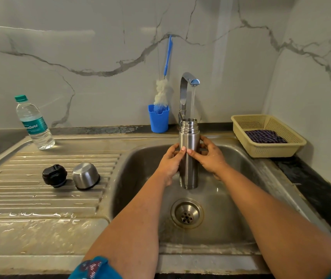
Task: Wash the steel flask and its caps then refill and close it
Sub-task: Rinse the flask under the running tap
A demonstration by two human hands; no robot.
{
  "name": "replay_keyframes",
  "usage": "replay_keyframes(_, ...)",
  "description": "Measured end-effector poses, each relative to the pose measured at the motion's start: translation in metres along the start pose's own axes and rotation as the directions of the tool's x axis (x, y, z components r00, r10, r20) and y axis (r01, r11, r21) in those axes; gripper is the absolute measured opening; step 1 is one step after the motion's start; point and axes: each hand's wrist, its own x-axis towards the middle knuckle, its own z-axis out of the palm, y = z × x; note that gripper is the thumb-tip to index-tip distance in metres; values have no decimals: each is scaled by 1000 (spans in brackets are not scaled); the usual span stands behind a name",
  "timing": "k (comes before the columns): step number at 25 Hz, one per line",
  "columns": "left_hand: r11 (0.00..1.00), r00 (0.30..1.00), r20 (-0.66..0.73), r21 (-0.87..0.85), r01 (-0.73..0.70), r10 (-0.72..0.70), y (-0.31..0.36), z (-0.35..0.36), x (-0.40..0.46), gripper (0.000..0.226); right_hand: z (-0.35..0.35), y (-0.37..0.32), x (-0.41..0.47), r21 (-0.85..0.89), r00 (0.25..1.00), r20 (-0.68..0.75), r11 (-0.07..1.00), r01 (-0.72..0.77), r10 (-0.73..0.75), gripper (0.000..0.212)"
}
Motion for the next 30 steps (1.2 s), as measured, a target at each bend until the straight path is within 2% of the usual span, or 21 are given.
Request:
replay_keyframes(6,1000,1000,-12,1,4,-4,4,1,-3,61,0,-2,-1,5,1000,11,1000,-5,5,77)
replay_keyframes(12,1000,1000,-22,23,-18,19,7,2,-9,54,3,-7,-3,-75,999,37,997,22,-19,79)
replay_keyframes(16,1000,1000,-13,-25,15,-15,9,0,-14,36,7,-12,-3,-34,998,55,999,-14,16,90)
replay_keyframes(18,999,999,10,-32,33,-32,13,-1,-15,30,6,-11,-9,-68,999,20,997,-25,26,89)
replay_keyframes(21,998,998,7,-20,57,-57,19,2,-18,26,-13,-28,-14,-179,999,-46,984,17,-25,69)
replay_keyframes(25,991,992,-116,123,54,-39,12,-3,-19,13,-45,-50,-6,-63,921,-380,996,69,-88,65)
replay_keyframes(26,985,990,-137,163,58,-35,10,-7,-20,11,-41,-43,-12,-83,929,-368,996,17,-47,66)
replay_keyframes(28,980,989,-142,189,67,-41,10,-9,-24,10,-26,-22,-23,-238,981,-170,962,-133,94,69)
replay_keyframes(29,981,989,-137,181,71,-46,10,-9,-27,10,-25,-19,-25,-253,983,-134,955,-156,125,70)
replay_keyframes(30,982,990,-129,176,72,-50,11,-8,-29,9,-28,-23,-25,-184,979,-160,971,-154,125,69)
